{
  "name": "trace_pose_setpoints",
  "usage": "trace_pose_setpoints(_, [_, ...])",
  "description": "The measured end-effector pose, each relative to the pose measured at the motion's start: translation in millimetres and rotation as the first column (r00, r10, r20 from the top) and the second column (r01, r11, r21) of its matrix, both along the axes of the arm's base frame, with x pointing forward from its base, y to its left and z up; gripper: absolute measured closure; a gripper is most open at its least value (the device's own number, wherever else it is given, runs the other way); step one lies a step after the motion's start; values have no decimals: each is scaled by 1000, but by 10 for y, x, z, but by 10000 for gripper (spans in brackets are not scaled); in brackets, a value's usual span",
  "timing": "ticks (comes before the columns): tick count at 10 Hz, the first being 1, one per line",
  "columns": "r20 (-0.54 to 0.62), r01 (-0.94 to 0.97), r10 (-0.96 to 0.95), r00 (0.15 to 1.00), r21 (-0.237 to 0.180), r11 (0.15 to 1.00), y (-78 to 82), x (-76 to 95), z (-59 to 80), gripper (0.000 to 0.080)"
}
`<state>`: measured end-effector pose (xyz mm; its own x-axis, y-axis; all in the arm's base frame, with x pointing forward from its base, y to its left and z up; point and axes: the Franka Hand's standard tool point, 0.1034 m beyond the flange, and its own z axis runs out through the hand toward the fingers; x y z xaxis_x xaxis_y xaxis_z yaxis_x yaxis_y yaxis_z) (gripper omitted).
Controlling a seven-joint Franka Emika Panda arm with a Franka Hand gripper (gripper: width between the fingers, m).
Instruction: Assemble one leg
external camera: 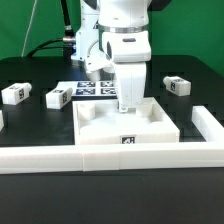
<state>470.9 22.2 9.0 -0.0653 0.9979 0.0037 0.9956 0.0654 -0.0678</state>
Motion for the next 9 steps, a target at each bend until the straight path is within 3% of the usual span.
trace_pose_setpoints(5, [3, 5, -5, 1000, 1, 1000, 13, 6, 0, 735])
trace_pose_setpoints(9, [9, 45, -45, 999, 11, 999, 300, 46, 0, 734])
